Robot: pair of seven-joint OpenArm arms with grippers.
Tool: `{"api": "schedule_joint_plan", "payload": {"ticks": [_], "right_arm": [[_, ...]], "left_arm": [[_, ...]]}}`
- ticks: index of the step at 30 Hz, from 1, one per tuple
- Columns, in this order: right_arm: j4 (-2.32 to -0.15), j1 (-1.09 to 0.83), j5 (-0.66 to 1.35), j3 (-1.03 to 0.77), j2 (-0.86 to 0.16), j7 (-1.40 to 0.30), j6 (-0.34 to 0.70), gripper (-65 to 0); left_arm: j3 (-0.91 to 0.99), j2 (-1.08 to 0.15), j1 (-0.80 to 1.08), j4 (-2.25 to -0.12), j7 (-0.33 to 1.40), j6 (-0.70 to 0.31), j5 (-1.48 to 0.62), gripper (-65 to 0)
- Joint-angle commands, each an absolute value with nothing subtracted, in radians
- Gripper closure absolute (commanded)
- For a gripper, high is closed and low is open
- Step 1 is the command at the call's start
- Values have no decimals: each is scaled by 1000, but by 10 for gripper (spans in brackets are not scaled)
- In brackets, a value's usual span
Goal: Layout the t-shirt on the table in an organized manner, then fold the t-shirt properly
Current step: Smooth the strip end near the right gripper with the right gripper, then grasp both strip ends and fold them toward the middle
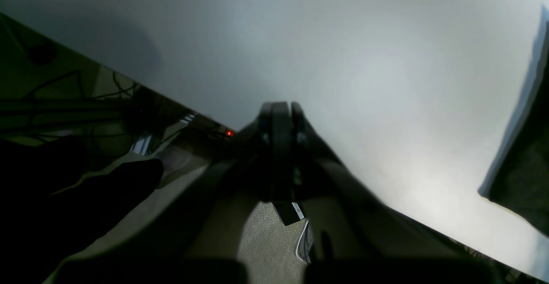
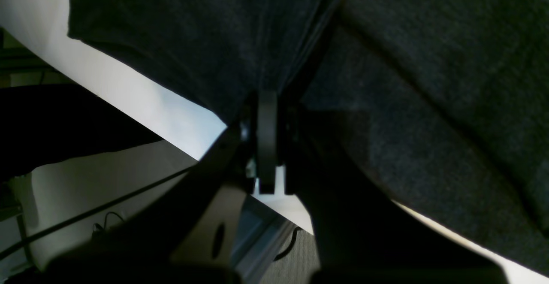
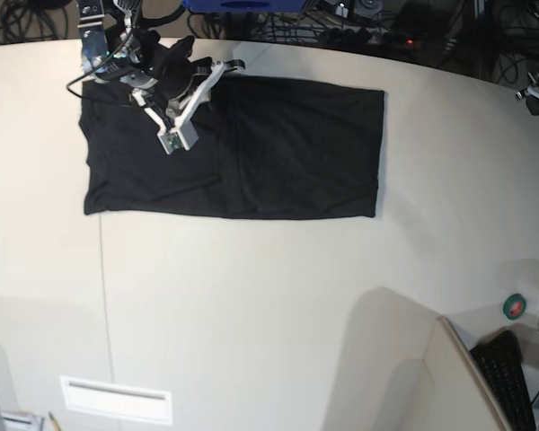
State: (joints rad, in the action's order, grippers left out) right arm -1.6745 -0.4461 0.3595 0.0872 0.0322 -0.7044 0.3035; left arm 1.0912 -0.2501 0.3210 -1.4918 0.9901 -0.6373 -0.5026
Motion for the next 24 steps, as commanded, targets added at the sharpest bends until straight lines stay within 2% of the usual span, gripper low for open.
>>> {"api": "schedule_joint_plan", "payload": {"ticks": [1, 10, 11, 13, 15, 18, 21, 24], "right_arm": [[-1689, -446, 369, 88, 36, -693, 311, 0], [-1656, -415, 369, 82, 38, -700, 309, 0], [-1659, -417, 369, 79, 36, -700, 309, -32], [-1669, -421, 371, 77, 31, -696, 309, -177], [-1693, -437, 371, 74, 25, -693, 309, -260], [-1768, -460, 371, 59, -1, -691, 308, -261], [-1827, -450, 371, -71, -1, -691, 309, -278], [-1822, -363, 378, -263, 2, -700, 315, -365]], "left_arm": [[1095, -271, 323, -1504, 975, -645, -515, 0], [1093, -271, 323, -1504, 975, -645, -515, 0], [1093, -271, 323, -1504, 975, -645, -515, 0], [1093, -269, 321, -1504, 975, -645, -515, 0], [1093, -268, 317, -1504, 975, -645, -501, 0], [1050, -266, 295, -1504, 975, -645, -427, 0], [1009, -252, 282, -1504, 944, -645, -363, 0], [947, -213, 278, -1504, 805, -644, -312, 0]]}}
